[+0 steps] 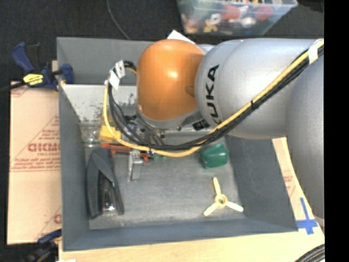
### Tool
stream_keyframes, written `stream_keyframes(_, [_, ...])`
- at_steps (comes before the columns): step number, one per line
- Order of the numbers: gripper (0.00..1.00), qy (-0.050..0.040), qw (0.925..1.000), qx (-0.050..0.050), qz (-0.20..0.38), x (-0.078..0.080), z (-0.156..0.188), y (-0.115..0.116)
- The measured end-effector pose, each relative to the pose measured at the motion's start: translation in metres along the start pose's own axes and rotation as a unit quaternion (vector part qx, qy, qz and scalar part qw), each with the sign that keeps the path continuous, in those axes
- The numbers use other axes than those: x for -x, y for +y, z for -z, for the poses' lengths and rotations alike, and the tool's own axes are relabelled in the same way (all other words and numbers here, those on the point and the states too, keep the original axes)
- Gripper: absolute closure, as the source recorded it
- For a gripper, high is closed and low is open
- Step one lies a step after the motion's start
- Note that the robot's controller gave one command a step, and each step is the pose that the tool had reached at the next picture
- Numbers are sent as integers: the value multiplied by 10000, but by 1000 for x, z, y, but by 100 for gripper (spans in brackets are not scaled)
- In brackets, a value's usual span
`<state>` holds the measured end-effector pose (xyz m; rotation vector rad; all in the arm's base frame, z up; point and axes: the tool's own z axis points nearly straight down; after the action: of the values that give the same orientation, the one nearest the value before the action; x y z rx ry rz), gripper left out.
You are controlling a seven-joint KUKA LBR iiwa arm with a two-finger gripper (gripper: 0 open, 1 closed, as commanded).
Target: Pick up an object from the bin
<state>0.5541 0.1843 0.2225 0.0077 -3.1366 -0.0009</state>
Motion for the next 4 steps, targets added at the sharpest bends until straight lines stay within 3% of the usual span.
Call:
stream_keyframes(1, [0, -40, 10000, 8, -26, 2, 5, -1])
stream_keyframes(2, [0, -69, 9987, 24, -511, 65, -128, -26])
stream_keyframes(3, [0, -87, 9965, 39, -836, 77, -151, -30])
stream_keyframes(4, [0, -48, 9973, 19, -734, 72, -148, -30])
